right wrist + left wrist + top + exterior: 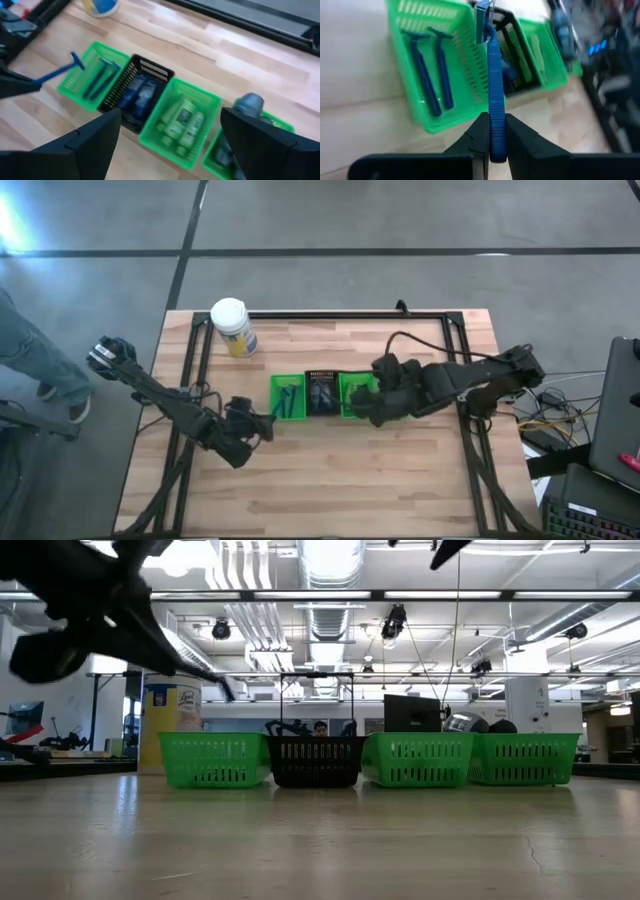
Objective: Pick & Place Travel size toiletries
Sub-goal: Put the blue razor into the left green basket
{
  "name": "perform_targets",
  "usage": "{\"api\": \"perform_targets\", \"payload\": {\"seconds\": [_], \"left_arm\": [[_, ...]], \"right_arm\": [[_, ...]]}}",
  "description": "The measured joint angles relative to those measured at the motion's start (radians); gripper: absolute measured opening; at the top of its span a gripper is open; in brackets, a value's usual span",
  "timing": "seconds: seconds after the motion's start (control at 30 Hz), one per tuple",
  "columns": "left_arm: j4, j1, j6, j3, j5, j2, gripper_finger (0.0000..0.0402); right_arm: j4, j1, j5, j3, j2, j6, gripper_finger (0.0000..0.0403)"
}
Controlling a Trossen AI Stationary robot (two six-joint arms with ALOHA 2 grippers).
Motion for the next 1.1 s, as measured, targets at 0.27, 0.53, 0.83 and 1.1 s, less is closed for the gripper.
{"api": "perform_targets", "payload": {"seconds": [0.27, 0.53, 0.83, 1.1], "left_arm": [[0.438, 0.179, -0.117, -0.151, -0.031, 0.029, 0.0042], [0.533, 0.251, -0.163, -0.146, -0.041, 0.079, 0.0043], [0.478, 0.205, -0.153, -0.061, -0.012, 0.102, 0.0043], [0.282, 0.195, -0.172, -0.055, 0.033, 0.101, 0.0044]], "right_arm": [[0.019, 0.026, 0.0, -0.097, -0.012, 0.022, 0.0309], [0.027, 0.048, 0.0, -0.13, -0.035, 0.039, 0.0293], [0.004, 0.054, -0.001, -0.134, -0.04, 0.018, 0.0301], [-0.001, 0.054, -0.008, -0.134, -0.04, 0.013, 0.0323]]}}
